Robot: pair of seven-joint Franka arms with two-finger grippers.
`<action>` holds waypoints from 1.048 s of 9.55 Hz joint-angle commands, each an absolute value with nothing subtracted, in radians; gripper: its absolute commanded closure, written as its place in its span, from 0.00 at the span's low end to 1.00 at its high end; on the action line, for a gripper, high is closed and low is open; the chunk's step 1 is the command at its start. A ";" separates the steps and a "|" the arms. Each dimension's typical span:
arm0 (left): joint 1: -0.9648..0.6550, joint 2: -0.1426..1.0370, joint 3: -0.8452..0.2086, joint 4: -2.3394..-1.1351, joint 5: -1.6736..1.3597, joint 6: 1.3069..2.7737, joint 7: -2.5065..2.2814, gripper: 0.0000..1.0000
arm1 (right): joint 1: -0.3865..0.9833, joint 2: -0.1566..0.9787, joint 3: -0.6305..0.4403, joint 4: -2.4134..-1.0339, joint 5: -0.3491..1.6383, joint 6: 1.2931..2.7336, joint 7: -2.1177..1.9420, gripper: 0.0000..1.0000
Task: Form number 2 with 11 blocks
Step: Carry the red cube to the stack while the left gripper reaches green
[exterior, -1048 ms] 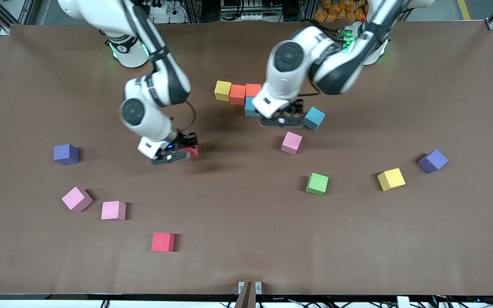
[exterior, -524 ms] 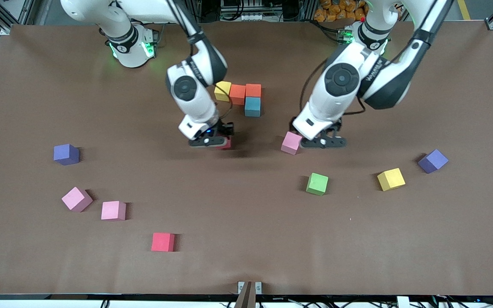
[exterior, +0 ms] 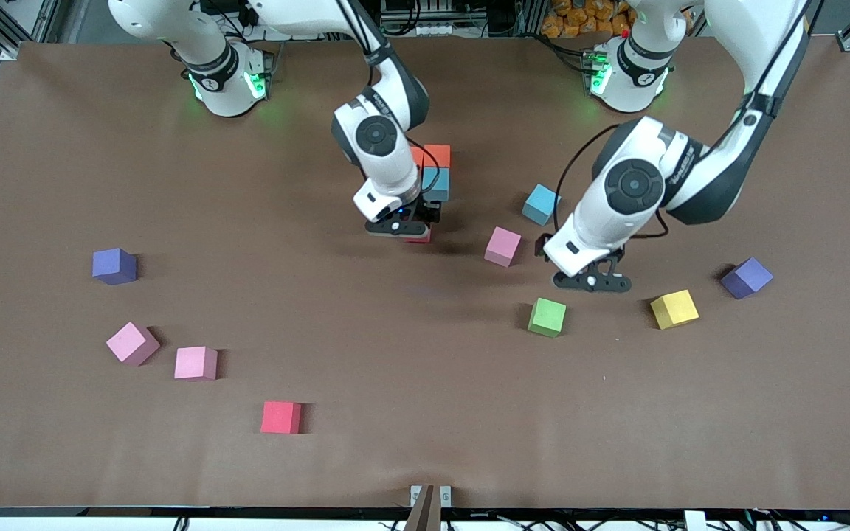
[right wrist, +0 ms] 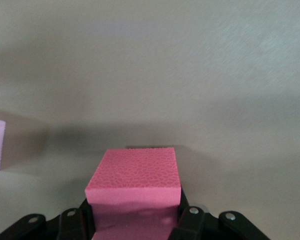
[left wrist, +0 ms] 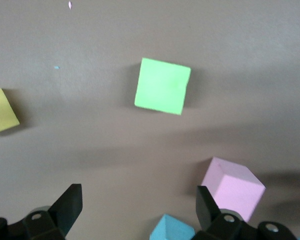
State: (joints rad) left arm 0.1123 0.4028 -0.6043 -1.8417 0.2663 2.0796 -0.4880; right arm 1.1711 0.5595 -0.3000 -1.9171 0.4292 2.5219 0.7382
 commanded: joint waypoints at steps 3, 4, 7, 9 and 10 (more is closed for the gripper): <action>0.094 0.563 -0.606 -1.692 0.345 2.075 -0.440 0.00 | 1.193 0.600 -0.313 -1.827 0.425 2.384 0.815 0.82; 0.086 0.584 -0.589 -1.675 0.347 2.075 -0.437 0.00 | 1.193 0.615 -0.311 -1.813 0.425 2.375 0.834 0.82; 0.048 0.649 -0.554 -1.632 0.400 2.075 -0.436 0.00 | 1.216 0.649 -0.311 -1.773 0.425 2.358 0.847 0.82; 0.035 0.672 -0.552 -1.623 0.425 2.083 -0.440 0.00 | 1.224 0.652 -0.311 -1.770 0.425 2.359 0.845 0.83; 0.034 0.683 -0.552 -1.617 0.423 2.088 -0.442 0.00 | 1.230 0.653 -0.311 -1.770 0.425 2.359 0.845 0.83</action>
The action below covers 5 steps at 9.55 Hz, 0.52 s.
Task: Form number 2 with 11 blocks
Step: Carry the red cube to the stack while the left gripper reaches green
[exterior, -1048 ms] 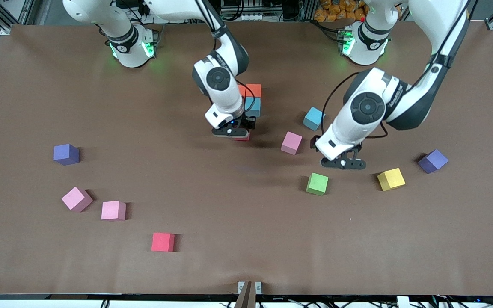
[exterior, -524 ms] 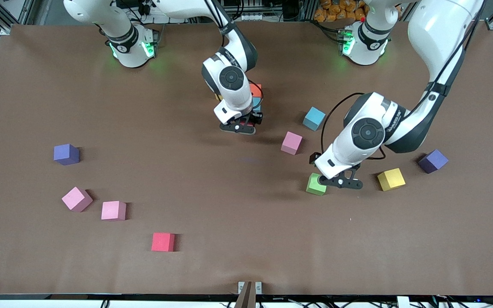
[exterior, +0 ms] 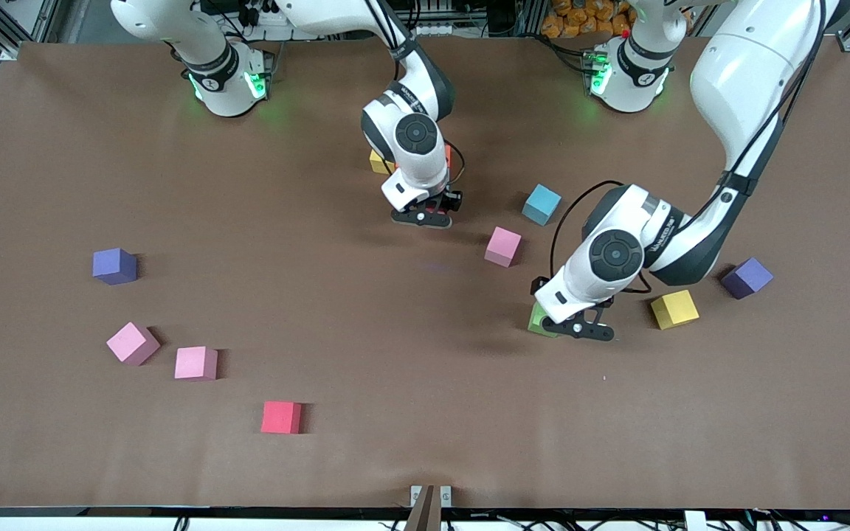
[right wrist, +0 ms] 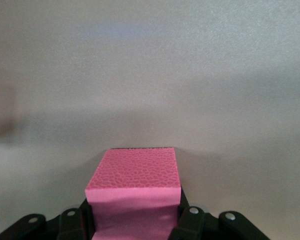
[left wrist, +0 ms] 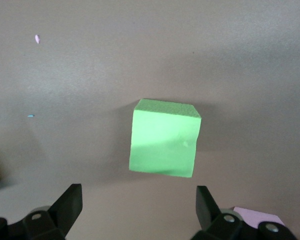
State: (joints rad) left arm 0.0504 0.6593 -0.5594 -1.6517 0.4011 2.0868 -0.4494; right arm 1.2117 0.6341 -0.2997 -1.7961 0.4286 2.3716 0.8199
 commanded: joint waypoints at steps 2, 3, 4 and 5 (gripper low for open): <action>0.014 0.710 -0.543 -1.582 0.425 2.095 -0.443 0.00 | 1.239 0.653 -0.311 -1.773 0.423 2.359 0.841 0.83; -0.027 0.715 -0.502 -1.572 0.423 2.095 -0.452 0.00 | 1.239 0.653 -0.311 -1.773 0.404 2.358 0.835 0.83; -0.038 0.716 -0.480 -1.571 0.422 2.105 -0.440 0.00 | 1.242 0.653 -0.310 -1.776 0.397 2.358 0.833 0.83; -0.040 0.724 -0.476 -1.571 0.425 2.129 -0.439 0.00 | 1.246 0.653 -0.310 -1.778 0.390 2.356 0.824 0.83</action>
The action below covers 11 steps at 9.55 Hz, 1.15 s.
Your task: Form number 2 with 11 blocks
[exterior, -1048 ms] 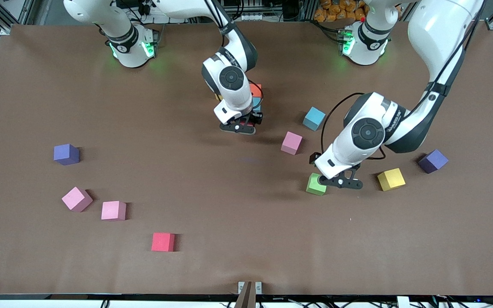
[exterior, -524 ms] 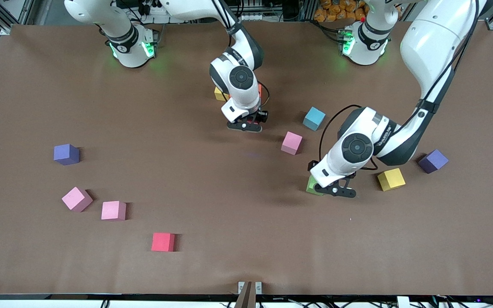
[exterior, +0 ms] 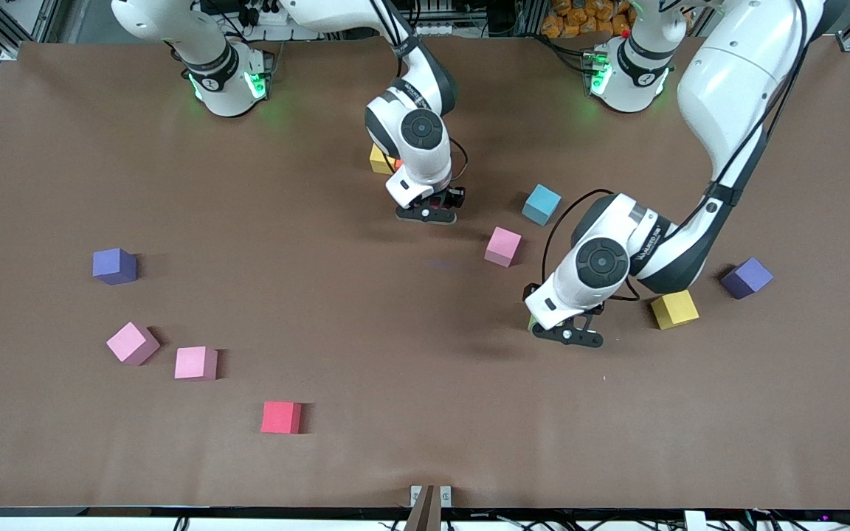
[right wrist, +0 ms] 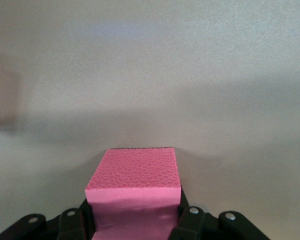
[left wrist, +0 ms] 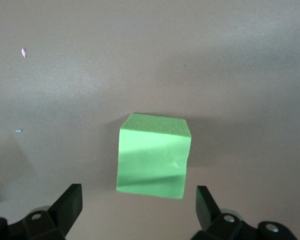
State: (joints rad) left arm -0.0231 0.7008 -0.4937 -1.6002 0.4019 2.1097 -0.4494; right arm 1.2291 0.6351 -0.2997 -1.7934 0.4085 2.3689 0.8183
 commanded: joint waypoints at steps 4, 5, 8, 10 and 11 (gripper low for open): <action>-0.058 0.749 -0.454 -1.572 0.425 2.178 -0.440 0.00 | 1.247 0.655 -0.310 -1.784 0.350 2.350 0.802 0.84; -0.064 0.758 -0.454 -1.572 0.426 2.186 -0.437 0.00 | 1.247 0.658 -0.310 -1.784 0.345 2.347 0.802 0.84; -0.075 0.772 -0.453 -1.577 0.428 2.223 -0.448 0.00 | 1.247 0.660 -0.308 -1.782 0.347 2.345 0.811 0.47; -0.075 0.772 -0.430 -1.585 0.433 2.223 -0.436 0.00 | 1.246 0.660 -0.308 -1.782 0.351 2.347 0.818 0.00; -0.075 0.778 -0.430 -1.585 0.434 2.223 -0.436 0.00 | 1.244 0.658 -0.308 -1.782 0.353 2.347 0.821 0.00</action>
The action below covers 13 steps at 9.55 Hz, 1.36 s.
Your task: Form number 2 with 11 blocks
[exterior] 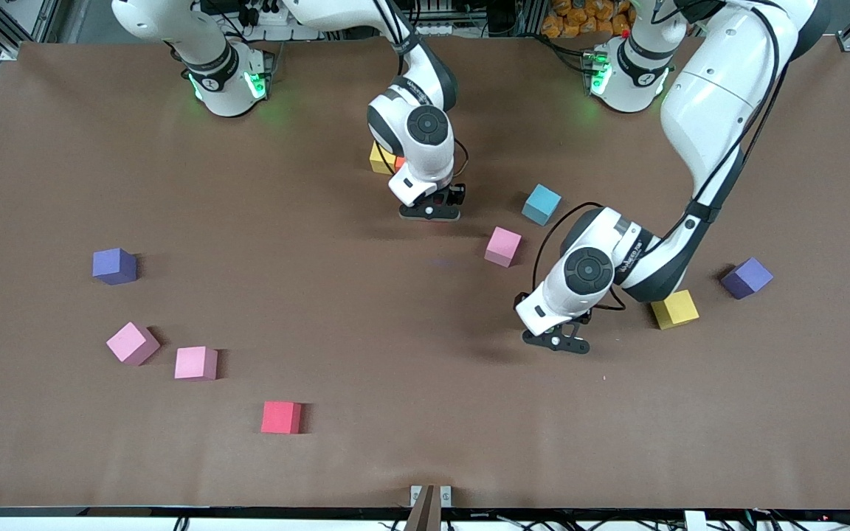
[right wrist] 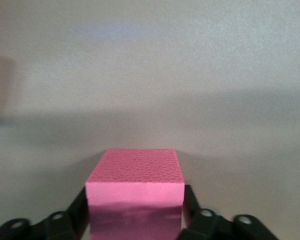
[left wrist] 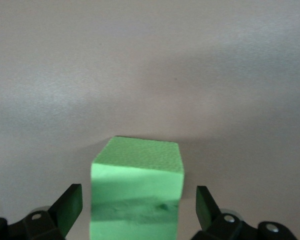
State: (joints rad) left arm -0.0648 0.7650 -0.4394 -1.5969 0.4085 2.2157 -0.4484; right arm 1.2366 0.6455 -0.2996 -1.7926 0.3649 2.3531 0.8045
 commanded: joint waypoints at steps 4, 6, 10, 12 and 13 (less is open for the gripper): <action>-0.077 0.776 -0.428 -1.600 0.436 2.223 -0.439 0.60 | 1.223 0.632 -0.311 -1.760 0.359 2.271 0.819 0.00; -0.080 0.761 -0.428 -1.611 0.437 2.217 -0.442 1.00 | 1.204 0.601 -0.311 -1.756 0.365 2.255 0.841 0.00; -0.101 0.632 -0.452 -1.620 0.439 2.070 -0.439 1.00 | 1.166 0.571 -0.314 -1.733 0.440 2.234 0.819 0.00; -0.101 0.572 -0.486 -1.618 0.439 2.013 -0.411 1.00 | 1.131 0.539 -0.333 -1.733 0.434 2.206 0.697 0.00; -0.101 0.545 -0.500 -1.617 0.437 1.996 -0.397 1.00 | 1.126 0.534 -0.375 -1.732 0.433 2.188 0.595 0.00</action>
